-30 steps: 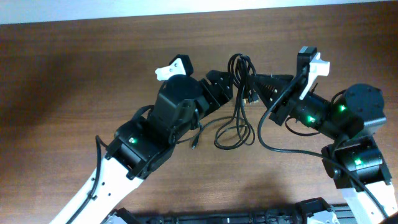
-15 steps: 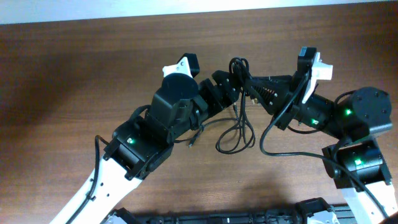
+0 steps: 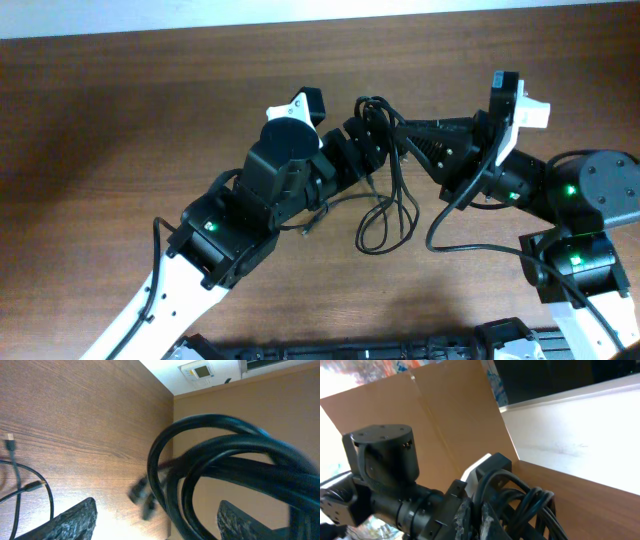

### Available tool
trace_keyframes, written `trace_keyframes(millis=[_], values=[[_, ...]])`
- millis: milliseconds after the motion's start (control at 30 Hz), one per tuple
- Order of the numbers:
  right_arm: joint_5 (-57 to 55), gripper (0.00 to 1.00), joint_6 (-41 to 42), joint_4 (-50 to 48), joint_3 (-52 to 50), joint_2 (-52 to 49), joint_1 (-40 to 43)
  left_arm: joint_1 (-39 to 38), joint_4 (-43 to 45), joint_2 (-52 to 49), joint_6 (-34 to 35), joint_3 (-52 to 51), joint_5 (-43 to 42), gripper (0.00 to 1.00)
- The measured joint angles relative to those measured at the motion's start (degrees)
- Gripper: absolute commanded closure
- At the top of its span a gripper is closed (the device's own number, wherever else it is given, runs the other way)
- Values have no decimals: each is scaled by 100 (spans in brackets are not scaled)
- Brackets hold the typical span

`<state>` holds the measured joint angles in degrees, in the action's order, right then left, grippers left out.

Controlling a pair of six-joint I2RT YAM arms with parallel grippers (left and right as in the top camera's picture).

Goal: Untangle cables

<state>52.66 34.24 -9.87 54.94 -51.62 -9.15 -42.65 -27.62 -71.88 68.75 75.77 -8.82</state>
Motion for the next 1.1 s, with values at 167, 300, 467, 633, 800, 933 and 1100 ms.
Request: trace_keyframes(millis=[167,300,467,633,800,933,1100], values=[[24,96,330,-7,0,-20,0,0,2,0,46,0,-26,83],[61,96,461,-2,0,-20,0,0,17,0,13,0,-24,100],[85,96,481,-2,0,-63,0,0,24,0,-332,31,107,100],[94,96,444,367,2,-225,79,4,-46,0,-1108,31,579,100],[160,95,157,1272,0,-398,496,-9,-214,0,-2472,31,1515,100],[190,11,-122,1742,0,-426,861,-28,-278,0,-3729,31,2470,100],[393,1,-898,2074,0,-426,940,-7,-164,0,-5051,31,2949,100]])
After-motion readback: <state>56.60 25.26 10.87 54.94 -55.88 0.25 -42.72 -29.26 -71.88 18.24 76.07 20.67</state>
